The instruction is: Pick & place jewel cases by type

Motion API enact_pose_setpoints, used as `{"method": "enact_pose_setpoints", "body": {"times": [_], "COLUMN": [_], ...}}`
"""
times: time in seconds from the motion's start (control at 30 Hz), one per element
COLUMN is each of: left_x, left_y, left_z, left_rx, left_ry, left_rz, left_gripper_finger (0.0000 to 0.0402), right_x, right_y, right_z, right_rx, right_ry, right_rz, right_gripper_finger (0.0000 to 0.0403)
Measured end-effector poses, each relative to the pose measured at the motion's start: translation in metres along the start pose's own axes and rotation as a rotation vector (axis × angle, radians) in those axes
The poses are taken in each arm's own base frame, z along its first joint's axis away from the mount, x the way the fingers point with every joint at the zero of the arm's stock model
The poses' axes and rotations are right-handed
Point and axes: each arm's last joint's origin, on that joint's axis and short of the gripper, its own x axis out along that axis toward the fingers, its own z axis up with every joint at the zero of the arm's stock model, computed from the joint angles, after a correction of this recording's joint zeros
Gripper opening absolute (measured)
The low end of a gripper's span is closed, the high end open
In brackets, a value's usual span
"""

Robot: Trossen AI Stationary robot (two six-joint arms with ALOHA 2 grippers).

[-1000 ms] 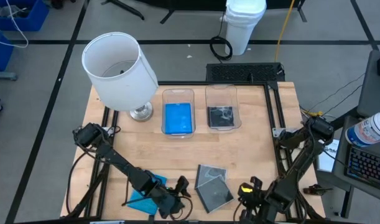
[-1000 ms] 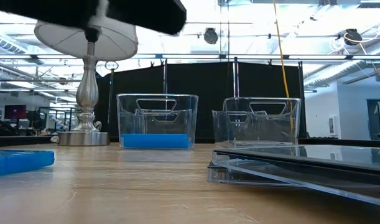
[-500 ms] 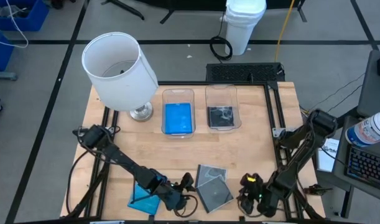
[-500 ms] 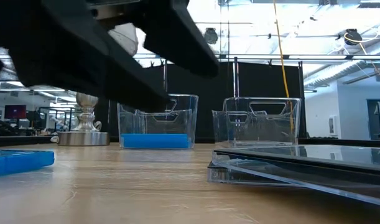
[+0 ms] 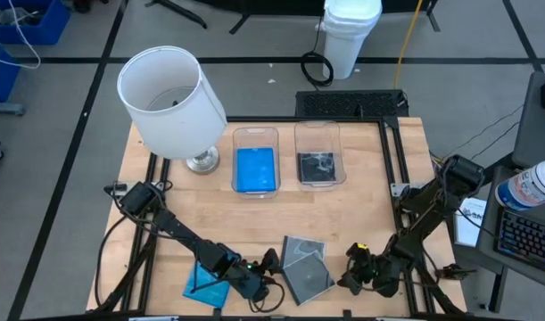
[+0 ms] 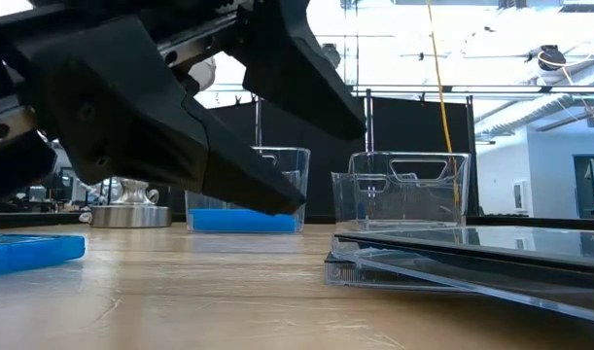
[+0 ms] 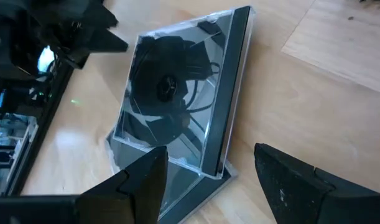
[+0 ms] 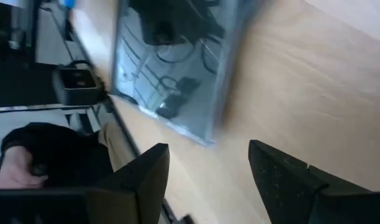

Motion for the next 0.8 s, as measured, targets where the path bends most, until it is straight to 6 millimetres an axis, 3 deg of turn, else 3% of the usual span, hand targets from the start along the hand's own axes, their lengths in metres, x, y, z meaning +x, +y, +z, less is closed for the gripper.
{"method": "enact_pose_setpoints", "body": {"times": [0.4, 0.8], "left_x": [-0.001, -0.001], "left_y": [-0.001, -0.001], "left_z": [0.002, 0.002], "left_rx": [-0.015, -0.001], "left_ry": [-0.007, 0.000], "left_rz": [0.006, 0.015], "left_gripper_finger": [0.0241, 0.0241], "right_x": [0.021, 0.024], "right_y": [0.001, 0.002], "right_z": [0.008, 0.014], "right_rx": [0.008, -0.034], "right_ry": [0.034, 0.023], "right_rz": [-0.018, -0.018], "right_gripper_finger": [0.0211, 0.0209]}}
